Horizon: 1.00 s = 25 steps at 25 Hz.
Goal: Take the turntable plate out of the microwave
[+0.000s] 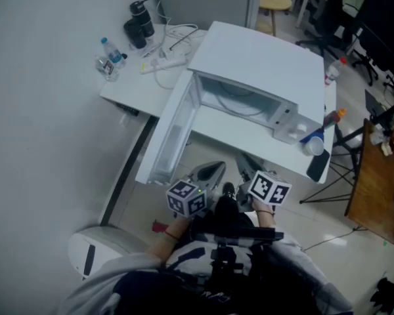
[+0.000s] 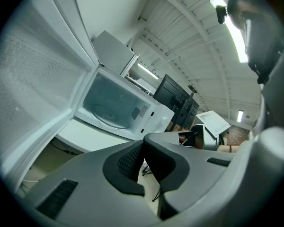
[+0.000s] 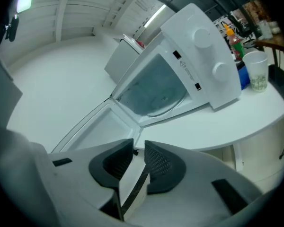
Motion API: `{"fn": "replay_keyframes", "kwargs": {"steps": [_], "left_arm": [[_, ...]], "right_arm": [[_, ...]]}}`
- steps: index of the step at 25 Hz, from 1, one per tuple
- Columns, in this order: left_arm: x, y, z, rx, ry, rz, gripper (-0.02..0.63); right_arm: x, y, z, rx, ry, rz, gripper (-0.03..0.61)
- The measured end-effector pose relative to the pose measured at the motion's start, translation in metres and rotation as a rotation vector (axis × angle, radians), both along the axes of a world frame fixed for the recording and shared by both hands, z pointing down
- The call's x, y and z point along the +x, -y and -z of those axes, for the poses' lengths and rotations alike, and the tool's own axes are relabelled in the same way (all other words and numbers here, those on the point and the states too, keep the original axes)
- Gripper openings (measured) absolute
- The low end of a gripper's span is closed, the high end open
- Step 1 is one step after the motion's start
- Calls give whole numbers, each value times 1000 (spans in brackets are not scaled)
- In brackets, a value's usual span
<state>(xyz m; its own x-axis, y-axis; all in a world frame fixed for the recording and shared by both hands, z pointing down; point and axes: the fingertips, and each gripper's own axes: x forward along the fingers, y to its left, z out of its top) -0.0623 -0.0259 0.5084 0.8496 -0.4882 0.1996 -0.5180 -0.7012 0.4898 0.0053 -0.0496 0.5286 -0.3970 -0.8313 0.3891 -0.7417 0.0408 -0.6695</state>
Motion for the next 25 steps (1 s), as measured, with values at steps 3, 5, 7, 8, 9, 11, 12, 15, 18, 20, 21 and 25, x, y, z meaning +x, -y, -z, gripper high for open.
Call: {"fn": "replay_keyframes", "kwargs": {"steps": [3,5,7,8,9,11,12,15,18,20,21,25], "left_arm": [[-1,26,7,13,5,41,6],[1,43,10,18,12,67,6],[4,55,11,17,17,82,6],[6,61,11,17,19,87,6],[8,66,11,16,21,91,6],[9,76,9,10,29,103,6],[8,80,8,5,33,112,6],[5,91,3,-10,51,134,6],[4,98,-1,-23,61,151,6],[3,101,-3,-34,67,162,6],[2,103,-4,-40,71,166,6],[1,107,-11,-64,83,174,6]], "right_arm": [[4,37,-6,-19,1,2,137],[7,61,-10,-36,10,13,137],[10,82,-16,-62,50,13,137],[12,92,-20,-77,78,6,137],[14,101,-25,-92,107,-2,137],[16,118,-33,-119,157,-8,154],[17,125,-37,-130,173,-10,161],[22,141,-51,-155,191,-34,169],[29,154,-60,-165,216,-69,169],[30,162,-63,-164,235,-81,169],[30,165,-64,-162,239,-85,169],[33,176,-65,-161,293,-132,169]]}}
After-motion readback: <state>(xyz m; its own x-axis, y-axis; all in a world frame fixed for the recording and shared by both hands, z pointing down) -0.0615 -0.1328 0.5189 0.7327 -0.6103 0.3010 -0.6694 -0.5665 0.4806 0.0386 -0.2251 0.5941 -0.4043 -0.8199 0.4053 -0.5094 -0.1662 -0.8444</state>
